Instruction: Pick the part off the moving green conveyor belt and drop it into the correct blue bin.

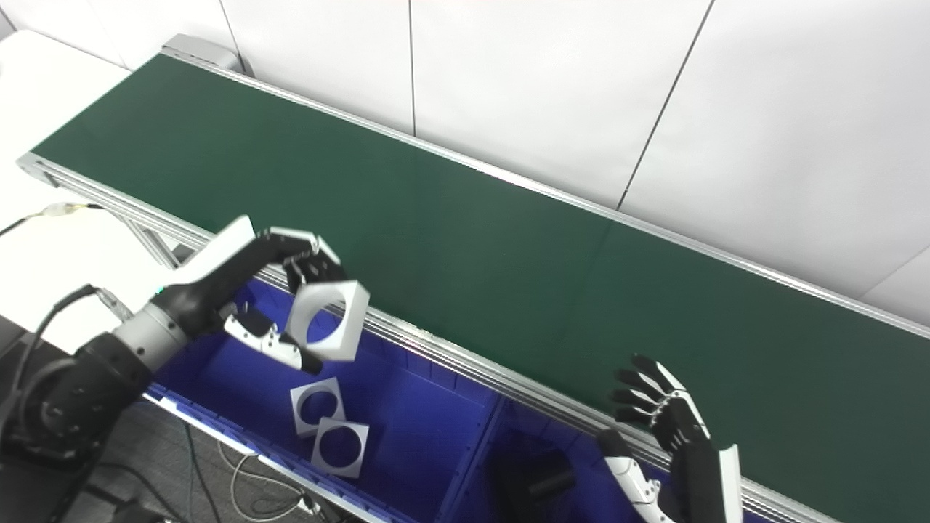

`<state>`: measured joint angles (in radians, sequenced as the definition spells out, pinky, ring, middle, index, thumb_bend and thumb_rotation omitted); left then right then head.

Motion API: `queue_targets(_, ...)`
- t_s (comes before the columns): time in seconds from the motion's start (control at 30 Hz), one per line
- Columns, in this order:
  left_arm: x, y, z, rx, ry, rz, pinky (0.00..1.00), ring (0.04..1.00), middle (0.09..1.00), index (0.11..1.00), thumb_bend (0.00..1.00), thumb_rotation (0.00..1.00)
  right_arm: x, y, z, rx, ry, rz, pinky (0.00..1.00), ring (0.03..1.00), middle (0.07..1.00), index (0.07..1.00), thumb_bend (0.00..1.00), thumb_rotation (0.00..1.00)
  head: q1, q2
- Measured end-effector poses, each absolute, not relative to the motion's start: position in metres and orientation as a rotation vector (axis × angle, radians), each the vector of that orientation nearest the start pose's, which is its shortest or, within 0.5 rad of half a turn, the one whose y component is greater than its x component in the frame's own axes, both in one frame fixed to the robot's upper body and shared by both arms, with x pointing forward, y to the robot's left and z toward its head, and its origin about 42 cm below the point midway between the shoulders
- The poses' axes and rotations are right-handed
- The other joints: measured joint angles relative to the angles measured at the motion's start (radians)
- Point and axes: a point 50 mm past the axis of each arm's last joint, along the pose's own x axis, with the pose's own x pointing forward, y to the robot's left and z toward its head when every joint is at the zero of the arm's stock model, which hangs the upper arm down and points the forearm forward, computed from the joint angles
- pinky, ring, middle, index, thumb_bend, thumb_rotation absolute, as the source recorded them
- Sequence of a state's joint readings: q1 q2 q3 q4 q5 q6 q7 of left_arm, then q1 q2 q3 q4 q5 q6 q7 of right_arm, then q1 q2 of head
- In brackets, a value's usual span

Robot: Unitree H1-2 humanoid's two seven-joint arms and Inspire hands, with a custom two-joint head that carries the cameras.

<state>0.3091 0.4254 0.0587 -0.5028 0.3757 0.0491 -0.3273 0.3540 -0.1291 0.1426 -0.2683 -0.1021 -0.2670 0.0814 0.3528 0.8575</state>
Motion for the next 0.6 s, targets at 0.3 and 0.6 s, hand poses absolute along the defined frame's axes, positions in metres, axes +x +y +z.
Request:
queue_targets(0.3,0.168,0.318,0.126,0.812,0.117,-0.280,0.42,0.426,0.495,0.505,0.50,0.00,0.167,-0.220,0.112,-0.194,-0.180,0.201,0.57,0.662,0.741,0.814,0.60,0.57,-0.001,0.000)
queue_targets(0.6,0.167,0.319,0.086,0.809,0.191,-0.275,0.41,0.404,0.471,0.519,0.50,0.00,0.168,-0.223,0.112,-0.196,-0.178,0.203,0.58,0.662,0.742,0.816,0.60,0.56,-0.001,0.003)
